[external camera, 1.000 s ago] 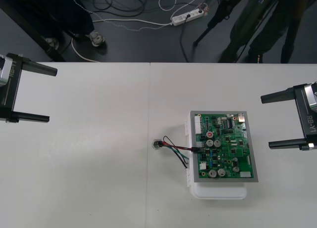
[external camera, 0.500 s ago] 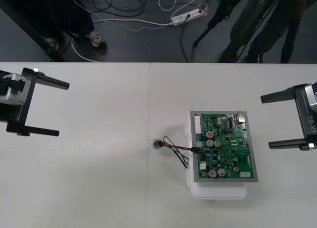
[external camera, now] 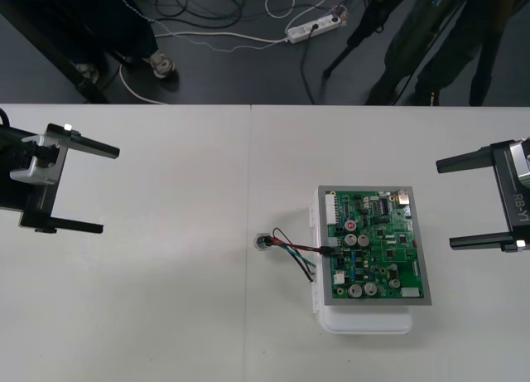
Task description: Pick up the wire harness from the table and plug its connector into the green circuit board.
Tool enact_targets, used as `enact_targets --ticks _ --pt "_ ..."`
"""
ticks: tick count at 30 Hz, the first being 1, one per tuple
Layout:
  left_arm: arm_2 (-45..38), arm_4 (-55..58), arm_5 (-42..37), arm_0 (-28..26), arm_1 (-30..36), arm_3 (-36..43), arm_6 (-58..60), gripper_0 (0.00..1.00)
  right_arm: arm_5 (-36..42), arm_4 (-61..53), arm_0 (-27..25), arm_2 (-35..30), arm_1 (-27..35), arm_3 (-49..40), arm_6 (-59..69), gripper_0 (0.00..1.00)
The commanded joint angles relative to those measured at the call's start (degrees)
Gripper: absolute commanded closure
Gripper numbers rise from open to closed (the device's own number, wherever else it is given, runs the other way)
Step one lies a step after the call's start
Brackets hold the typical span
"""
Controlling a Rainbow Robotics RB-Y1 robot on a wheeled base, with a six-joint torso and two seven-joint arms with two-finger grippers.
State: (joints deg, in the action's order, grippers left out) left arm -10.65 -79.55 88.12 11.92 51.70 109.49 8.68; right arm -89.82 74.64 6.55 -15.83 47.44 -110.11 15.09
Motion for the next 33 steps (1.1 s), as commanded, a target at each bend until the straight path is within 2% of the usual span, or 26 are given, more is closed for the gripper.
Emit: enact_targets --ticks 1,33 --pt "0.5 -1.7 1.9 -1.8 -0.7 0.6 4.2 0.0 -0.2 -0.6 0.7 -0.3 3.2 -0.7 -2.7 0.0" --pt "0.5 -0.5 1.9 -1.8 -0.7 0.6 4.6 0.0 -0.2 1.7 0.7 0.1 3.8 -0.7 -2.5 0.0"
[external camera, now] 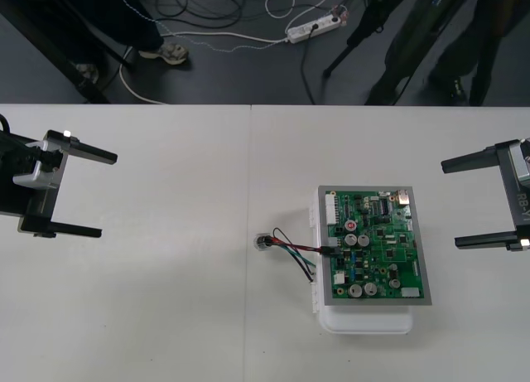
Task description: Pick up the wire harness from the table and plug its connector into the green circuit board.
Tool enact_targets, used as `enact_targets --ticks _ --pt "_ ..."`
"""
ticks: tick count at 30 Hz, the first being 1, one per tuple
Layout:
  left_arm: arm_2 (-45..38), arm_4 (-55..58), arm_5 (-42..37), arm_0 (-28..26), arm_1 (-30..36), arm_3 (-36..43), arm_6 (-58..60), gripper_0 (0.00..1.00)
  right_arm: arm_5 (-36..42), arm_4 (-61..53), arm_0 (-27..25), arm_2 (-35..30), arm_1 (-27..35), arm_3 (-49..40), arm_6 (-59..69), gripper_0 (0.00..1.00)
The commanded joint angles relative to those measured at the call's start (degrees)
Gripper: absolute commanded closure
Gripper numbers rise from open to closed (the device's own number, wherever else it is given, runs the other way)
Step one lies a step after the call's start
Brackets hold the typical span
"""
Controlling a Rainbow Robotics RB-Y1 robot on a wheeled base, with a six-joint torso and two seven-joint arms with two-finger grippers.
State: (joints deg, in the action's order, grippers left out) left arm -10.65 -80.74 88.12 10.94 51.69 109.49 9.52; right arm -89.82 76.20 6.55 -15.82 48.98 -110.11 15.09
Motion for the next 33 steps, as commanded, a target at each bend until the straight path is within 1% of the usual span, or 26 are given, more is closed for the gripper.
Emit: enact_targets --ticks 1,33 --pt "0.5 0.7 1.9 -0.8 -0.7 0.6 3.8 0.0 -0.2 0.2 0.7 0.1 2.3 -0.7 -2.5 0.0" --pt "0.5 0.7 1.9 -0.8 -0.7 0.6 3.8 0.0 -0.2 0.2 0.7 0.1 2.3 -0.7 -2.5 0.0"
